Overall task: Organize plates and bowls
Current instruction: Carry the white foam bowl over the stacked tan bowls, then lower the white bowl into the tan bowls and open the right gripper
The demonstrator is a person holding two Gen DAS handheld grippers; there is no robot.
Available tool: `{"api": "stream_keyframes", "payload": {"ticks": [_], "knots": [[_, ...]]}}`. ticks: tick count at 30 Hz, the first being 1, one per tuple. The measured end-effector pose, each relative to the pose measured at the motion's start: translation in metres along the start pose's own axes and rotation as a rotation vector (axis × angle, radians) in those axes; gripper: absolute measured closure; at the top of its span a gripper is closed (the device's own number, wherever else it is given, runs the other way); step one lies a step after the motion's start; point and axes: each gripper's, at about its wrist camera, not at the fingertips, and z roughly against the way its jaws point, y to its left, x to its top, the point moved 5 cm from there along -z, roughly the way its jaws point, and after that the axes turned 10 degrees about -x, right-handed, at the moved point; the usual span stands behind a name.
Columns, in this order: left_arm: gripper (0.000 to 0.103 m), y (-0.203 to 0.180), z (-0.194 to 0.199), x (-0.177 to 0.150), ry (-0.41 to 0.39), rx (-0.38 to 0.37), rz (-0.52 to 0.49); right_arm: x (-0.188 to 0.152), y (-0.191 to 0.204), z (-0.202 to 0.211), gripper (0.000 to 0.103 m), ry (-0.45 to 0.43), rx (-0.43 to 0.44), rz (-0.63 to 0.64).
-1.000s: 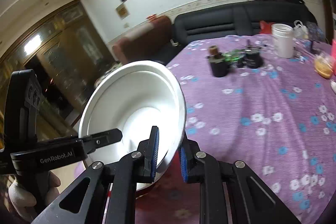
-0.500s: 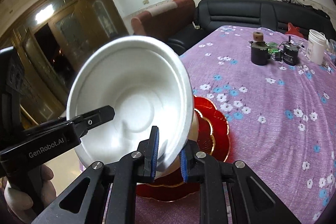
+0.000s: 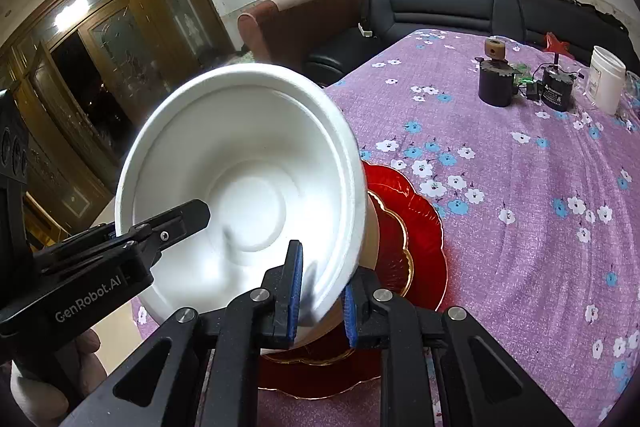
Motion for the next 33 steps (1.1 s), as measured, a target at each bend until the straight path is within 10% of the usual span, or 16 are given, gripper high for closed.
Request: {"api": "stream_keyframes", "payload": {"ticks": [17, 33], "knots": [[0.073, -0.001, 0.007, -0.001, -0.016, 0.013, -0.011, 0.001, 0.007, 0.003, 0.083, -0.001, 0.003, 0.01], [0.044, 0.01, 0.026, 0.006, -0.092, -0.001, 0.034, 0.0, 0.005, 0.002, 0.083, 0.001, -0.021, 0.013]]}}
